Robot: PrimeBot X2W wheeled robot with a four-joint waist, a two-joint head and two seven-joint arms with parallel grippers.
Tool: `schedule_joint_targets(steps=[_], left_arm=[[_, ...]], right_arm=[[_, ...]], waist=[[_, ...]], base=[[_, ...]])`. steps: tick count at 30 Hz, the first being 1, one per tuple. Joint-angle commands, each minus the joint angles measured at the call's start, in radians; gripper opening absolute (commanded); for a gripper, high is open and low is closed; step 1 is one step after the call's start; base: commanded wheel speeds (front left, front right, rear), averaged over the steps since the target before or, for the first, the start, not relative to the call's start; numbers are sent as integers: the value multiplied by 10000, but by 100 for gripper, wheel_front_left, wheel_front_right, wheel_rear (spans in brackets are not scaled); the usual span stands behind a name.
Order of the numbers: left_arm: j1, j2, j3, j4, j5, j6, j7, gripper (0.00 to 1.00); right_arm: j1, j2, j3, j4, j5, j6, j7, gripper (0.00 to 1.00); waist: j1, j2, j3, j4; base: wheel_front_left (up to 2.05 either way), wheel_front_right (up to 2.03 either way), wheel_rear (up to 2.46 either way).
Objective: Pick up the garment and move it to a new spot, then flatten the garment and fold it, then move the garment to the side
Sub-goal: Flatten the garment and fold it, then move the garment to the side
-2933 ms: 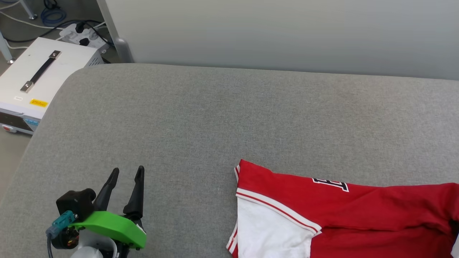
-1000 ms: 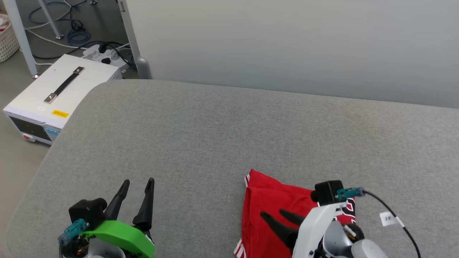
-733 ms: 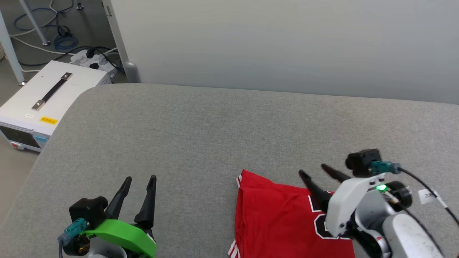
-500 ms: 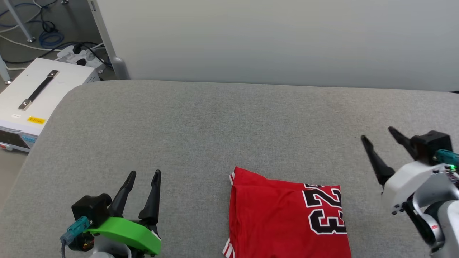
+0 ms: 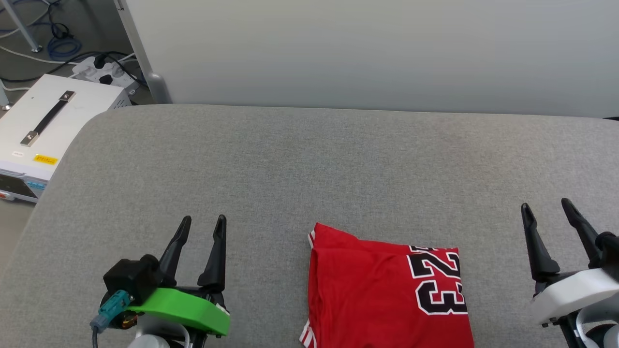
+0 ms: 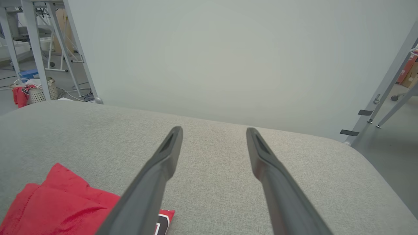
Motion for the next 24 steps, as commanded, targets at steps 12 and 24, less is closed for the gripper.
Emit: schedule_joint_targets(steps=[12,24], left_arm=[[637,-943,1214,-84,1168,-825,-56,100],[516,-1312,1451,151,1575,-1222,-56,100]], right_arm=[[574,615,-43,-402,-264,-6,-227,100],[843,659,161,-66,-129,-6,911,100]], waist=[[0,-1,-157,129],[0,-1,120,319]], base=[[0,0,0],[0,0,0]])
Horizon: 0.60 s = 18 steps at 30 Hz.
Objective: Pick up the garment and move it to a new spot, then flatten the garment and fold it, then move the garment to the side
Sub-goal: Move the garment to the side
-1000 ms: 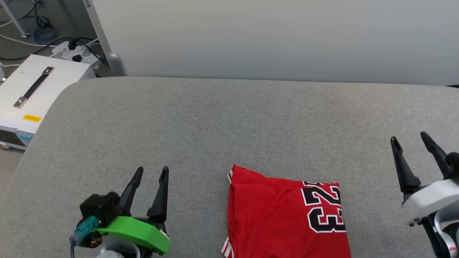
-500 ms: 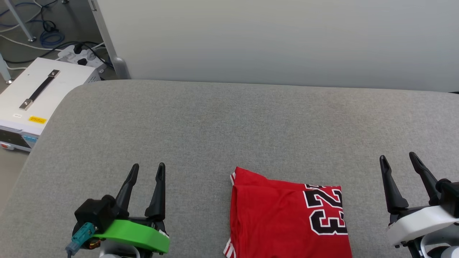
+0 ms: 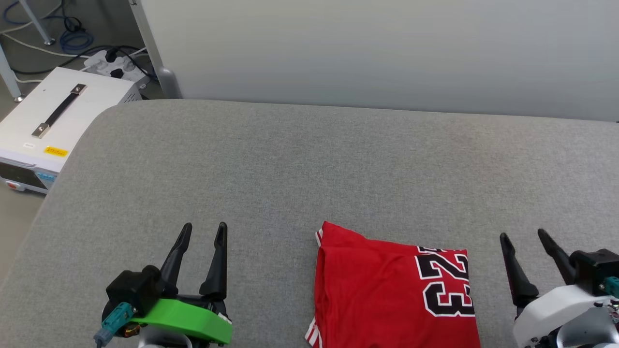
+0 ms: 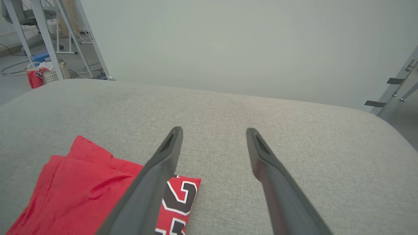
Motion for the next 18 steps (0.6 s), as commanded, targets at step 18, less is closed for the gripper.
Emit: schedule_joint_targets(steps=[18], left_arm=[[-513,-289,59,297,154,-222,-59,100]], right_arm=[[-487,433,834,2341,561,-6,3566,100]], waist=[[0,-1,898,533]], base=[[0,0,0]])
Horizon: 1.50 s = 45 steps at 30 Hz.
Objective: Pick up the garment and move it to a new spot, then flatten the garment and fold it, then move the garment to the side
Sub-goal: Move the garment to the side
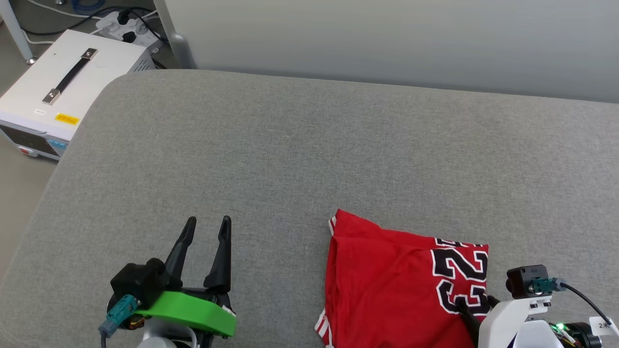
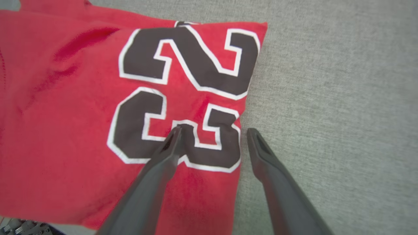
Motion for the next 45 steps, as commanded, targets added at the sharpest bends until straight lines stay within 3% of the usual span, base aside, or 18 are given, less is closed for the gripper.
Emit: schedule_joint_targets(steps=[1,8,9,10,11,19,24,26,33,39,45], left_arm=[[-238,-62,-20,36,76,-88,-57,100],[-353,-1,-89,127,36,-96,-57,100],[-369,17,-104,132,23,-96,-57,100],[-379,34,-118,139,13,-97,-57,100],[-383,53,-133,148,4,-97,-57,100],[-299,275,-491,193,77,-98,-57,100],[-109,279,-655,175,40,-99,-57,100],[-54,325,-883,-7,-96,-99,-57,100],[-250,286,-1010,-424,-153,-99,-57,100],[-693,436,-1181,-864,-114,-99,-57,100],[-1292,837,-1342,-1541,11,-99,-47,100]], right_arm=[[-165,-22,38,141,49,-6,94,100],[-362,-85,410,890,60,-6,508,100],[-391,-115,521,1007,60,-6,578,54],[-425,-152,623,1099,63,-6,605,20],[-464,-182,693,1168,74,-6,591,0],[-728,-386,964,1247,61,-6,82,0],[-853,-950,1344,759,-345,-6,-142,0],[-1060,-2197,2073,-272,-659,-6,195,0],[-1884,-4126,2849,-1452,-561,-6,1069,0],[-2678,-5375,3015,-1628,-340,-6,1366,0],[-3281,-6103,2672,-1232,-249,-6,1018,0]], waist=[[0,0,87,94],[0,0,240,254],[0,0,247,263],[0,0,245,266],[0,0,239,262],[0,0,-59,4],[0,0,-302,-445],[0,0,-359,-1214],[0,0,138,-2399],[0,0,961,-3317],[0,0,2082,-3887]], base=[[0,0,0],[0,0,0],[0,0,0],[0,0,0],[0,0,0],[0,0,0],[0,0,0],[0,0,0],[0,0,0],[0,0,0],[0,0,0]])
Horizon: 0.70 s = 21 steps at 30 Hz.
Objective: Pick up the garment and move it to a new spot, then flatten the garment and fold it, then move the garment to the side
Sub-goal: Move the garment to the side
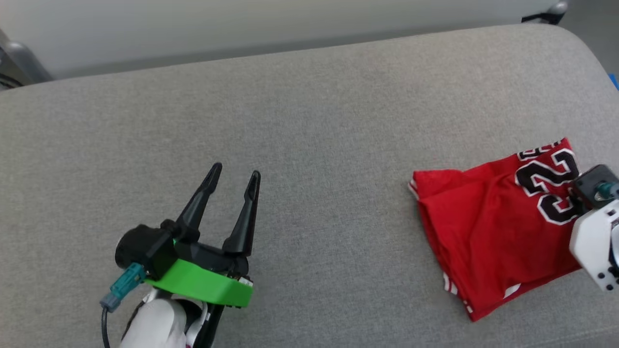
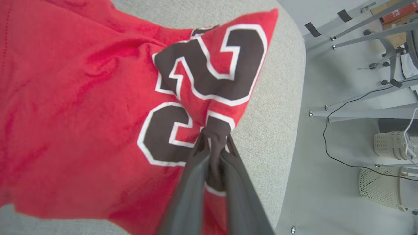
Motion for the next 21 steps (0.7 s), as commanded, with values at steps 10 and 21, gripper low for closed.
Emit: schedule_joint_targets(steps=[10,21], left_arm=[[-1277,896,-129,-1844,149,-30,475,100],[-1790,1389,119,-3603,183,86,1253,100]], right_arm=[[-754,-647,-2116,2092,-111,-11,-1797,0],[-1785,-1021,-3936,4669,-584,-11,-3279,0]], waist=[[0,0,2883,-625],[0,0,4151,-108]], base=[[0,0,0],[0,0,0]])
